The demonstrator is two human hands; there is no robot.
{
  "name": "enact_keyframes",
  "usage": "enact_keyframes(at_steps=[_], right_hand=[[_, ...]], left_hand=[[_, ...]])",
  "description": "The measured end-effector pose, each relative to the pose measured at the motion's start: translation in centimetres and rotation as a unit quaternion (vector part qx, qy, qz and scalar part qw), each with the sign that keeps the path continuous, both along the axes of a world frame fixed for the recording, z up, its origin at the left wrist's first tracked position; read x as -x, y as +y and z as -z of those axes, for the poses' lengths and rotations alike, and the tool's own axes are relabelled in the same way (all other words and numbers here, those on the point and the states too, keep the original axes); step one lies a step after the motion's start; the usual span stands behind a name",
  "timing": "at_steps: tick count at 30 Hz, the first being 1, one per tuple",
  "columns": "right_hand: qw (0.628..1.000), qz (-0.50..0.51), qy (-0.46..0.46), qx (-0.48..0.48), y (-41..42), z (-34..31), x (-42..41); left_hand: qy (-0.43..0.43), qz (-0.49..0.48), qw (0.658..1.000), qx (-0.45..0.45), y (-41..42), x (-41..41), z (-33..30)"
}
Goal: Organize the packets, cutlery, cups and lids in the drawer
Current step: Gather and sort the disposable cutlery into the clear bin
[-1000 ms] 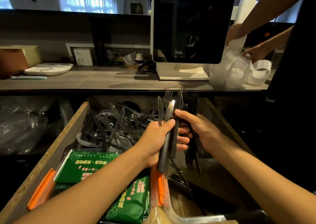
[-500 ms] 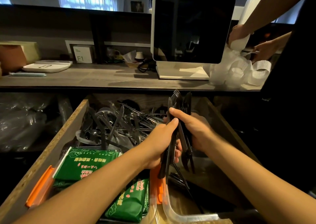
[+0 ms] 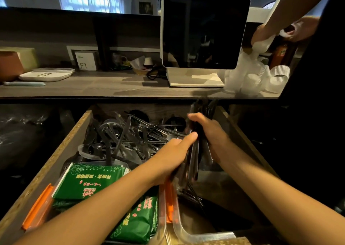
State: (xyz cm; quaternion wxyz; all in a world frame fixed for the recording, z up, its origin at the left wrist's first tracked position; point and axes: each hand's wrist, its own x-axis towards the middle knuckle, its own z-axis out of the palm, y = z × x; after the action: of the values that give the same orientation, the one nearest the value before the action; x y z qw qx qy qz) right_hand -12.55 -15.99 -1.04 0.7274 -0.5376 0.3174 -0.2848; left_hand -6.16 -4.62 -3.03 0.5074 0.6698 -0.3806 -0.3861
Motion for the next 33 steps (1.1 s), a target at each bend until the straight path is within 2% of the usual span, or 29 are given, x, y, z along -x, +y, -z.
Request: enact_keyframes(at_steps=[2, 4, 6, 10, 15, 18, 21, 25, 27, 29, 31, 33], right_hand=[[0.996, 0.022, -0.061, -0.067, -0.4, 0.0, 0.2], [0.989, 0.03, -0.103, -0.1, -0.8, 0.0, 0.6], [0.983, 0.03, -0.14, -0.119, -0.7, -0.2, 0.8], [0.968, 0.036, -0.192, -0.157, -0.5, -0.2, 0.5], [0.974, 0.098, -0.187, -0.079, -0.3, -0.1, 0.4], [0.98, 0.126, -0.154, -0.014, 1.0, 0.3, -0.2], [0.989, 0.075, -0.123, -0.033, 2.5, 0.4, -1.0], [0.99, 0.049, -0.13, 0.011, 4.0, 0.3, -1.3], [0.988, 0.035, -0.146, 0.025, 4.0, 0.0, -1.3], [0.986, 0.03, -0.161, 0.029, 3.4, -0.6, -1.0], [0.982, 0.024, -0.185, 0.018, 2.3, -1.3, -0.4], [0.974, 0.033, -0.221, -0.021, 1.2, -2.0, 0.3]], left_hand=[[-0.087, -0.056, 0.994, 0.044, -0.4, -0.4, 0.5], [-0.104, -0.078, 0.99, 0.058, -0.7, -0.6, 1.2], [-0.049, -0.081, 0.994, 0.051, -0.7, -0.3, 1.1], [0.145, -0.114, 0.982, 0.04, -0.6, 0.1, 0.9], [0.273, -0.161, 0.947, 0.052, -0.5, 0.9, 0.6], [0.326, -0.194, 0.922, 0.074, -0.8, 1.5, 0.7], [0.35, -0.222, 0.905, 0.094, -0.9, 2.1, 0.7], [0.366, -0.222, 0.895, 0.125, -0.9, 2.0, 0.8], [0.351, -0.207, 0.903, 0.135, -0.9, 1.7, 0.6], [0.291, -0.181, 0.927, 0.152, -0.8, 1.9, 0.2], [0.168, -0.122, 0.962, 0.176, -0.7, 2.1, 0.3], [0.021, -0.047, 0.982, 0.183, -0.7, 2.1, 0.8]])
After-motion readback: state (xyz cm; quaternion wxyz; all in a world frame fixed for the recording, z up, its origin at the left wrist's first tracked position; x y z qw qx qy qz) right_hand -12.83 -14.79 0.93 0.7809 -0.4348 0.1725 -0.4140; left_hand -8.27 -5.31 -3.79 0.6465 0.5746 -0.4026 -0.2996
